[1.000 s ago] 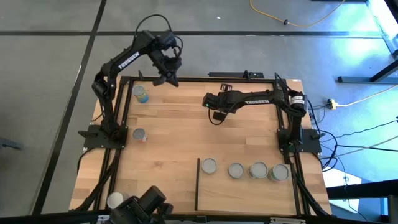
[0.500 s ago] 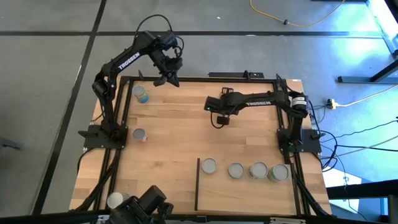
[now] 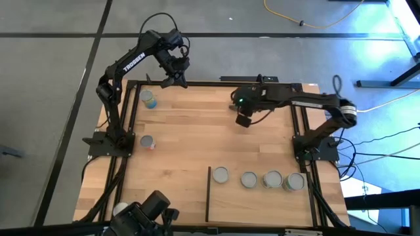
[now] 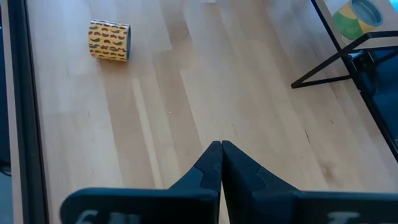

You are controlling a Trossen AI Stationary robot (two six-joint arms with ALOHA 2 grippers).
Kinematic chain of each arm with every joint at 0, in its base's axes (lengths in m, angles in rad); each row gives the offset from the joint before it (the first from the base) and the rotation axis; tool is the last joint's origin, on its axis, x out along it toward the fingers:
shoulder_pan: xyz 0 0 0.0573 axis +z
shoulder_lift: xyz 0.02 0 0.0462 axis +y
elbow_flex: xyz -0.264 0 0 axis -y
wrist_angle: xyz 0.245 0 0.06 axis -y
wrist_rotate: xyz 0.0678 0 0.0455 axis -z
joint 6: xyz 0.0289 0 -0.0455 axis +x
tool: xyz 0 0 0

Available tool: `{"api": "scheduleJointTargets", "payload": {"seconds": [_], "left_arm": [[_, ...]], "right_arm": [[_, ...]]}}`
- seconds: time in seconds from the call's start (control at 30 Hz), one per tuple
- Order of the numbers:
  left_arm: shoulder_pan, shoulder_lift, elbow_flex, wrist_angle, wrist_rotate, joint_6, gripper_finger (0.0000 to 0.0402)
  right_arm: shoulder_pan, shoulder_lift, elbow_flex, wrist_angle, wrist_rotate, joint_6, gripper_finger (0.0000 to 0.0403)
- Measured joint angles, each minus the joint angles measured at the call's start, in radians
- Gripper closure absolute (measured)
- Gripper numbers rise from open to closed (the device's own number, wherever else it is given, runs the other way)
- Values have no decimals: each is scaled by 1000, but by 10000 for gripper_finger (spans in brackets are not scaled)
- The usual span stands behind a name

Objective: Pick and place cans onto a shelf
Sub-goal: Put the yellow canned black beans on the shelf aligned with the other pink canned chicken soup

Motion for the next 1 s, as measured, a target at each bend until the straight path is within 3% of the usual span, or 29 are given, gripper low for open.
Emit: {"api": "scheduleJointTargets", "payload": {"seconds": [0.17, 0.27, 0.4, 0.57, 0.8, 1.0], "left_arm": [[0, 0, 0, 0, -1, 26, 401], [0, 0, 0, 0, 0, 50, 401], [0, 0, 0, 0, -2, 53, 401], [0, 0, 0, 0, -2, 53, 401], [0, 0, 0, 0, -3, 53, 401], [0, 0, 0, 0, -5, 53, 401]], "right_arm": [[-16, -91, -85, 117, -249, -114, 298], [-17, -111, -140, 177, -303, -158, 299], [-17, -111, -198, 280, -211, -142, 299], [-14, -110, -318, 423, 3, -138, 299], [-13, -110, -480, 692, 59, -159, 299], [-13, -105, -559, 797, 132, -238, 299]]}}
